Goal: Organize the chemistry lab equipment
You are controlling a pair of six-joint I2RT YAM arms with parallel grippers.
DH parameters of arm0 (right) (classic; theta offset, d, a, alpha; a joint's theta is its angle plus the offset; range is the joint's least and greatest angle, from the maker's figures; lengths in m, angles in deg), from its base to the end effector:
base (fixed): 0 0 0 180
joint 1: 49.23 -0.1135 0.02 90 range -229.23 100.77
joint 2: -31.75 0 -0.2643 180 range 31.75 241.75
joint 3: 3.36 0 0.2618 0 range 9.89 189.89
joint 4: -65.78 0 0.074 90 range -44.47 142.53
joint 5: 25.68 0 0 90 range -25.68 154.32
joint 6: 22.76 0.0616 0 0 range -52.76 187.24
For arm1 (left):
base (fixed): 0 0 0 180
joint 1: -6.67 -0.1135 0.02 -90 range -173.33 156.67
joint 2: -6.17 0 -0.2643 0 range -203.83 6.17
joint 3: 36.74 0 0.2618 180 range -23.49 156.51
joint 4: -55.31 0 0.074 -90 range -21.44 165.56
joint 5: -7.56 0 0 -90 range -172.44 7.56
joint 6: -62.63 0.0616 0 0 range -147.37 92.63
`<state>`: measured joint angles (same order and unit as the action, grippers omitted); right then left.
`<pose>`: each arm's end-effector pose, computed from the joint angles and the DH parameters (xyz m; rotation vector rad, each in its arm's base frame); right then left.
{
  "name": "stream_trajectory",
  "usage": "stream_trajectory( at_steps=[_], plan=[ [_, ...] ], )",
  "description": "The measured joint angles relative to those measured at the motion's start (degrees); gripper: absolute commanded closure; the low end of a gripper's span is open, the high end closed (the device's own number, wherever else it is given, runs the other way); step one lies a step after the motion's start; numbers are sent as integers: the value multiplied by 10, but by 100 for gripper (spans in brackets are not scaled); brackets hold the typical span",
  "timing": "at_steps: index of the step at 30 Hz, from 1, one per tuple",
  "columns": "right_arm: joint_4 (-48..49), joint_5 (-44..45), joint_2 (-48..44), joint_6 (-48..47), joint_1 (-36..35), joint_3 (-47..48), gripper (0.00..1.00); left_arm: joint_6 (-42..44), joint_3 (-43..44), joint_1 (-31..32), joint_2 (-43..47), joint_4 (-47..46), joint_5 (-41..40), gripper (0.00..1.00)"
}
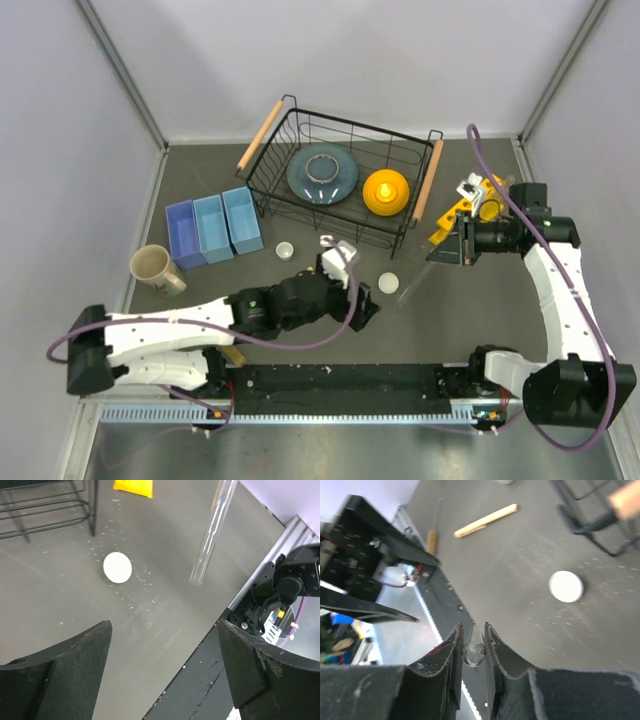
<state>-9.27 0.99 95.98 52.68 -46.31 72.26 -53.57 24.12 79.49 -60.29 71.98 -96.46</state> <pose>0.2094 0.0444 0.3121 -0.5473 2.1899 1.2825 0.1025 -0.2810 0.2796 0.6560 1.9501 -0.8828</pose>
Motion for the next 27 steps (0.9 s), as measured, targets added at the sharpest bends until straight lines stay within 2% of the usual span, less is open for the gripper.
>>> stream_trajectory(
  at_steps=[7, 14, 20, 27],
  plan=[
    [29, 110, -24, -29, 63, 1, 87, -45, -93, -29, 131, 34, -70, 1],
    [110, 241, -37, -39, 68, 10, 87, -124, -203, -50, 214, 92, -112, 1],
    [176, 301, -17, -38, 68, 41, 87, -162, -228, -65, 247, 108, -127, 1],
    [224, 337, 24, -38, 68, 45, 87, -179, -228, -77, 236, 108, -129, 1]
  ],
)
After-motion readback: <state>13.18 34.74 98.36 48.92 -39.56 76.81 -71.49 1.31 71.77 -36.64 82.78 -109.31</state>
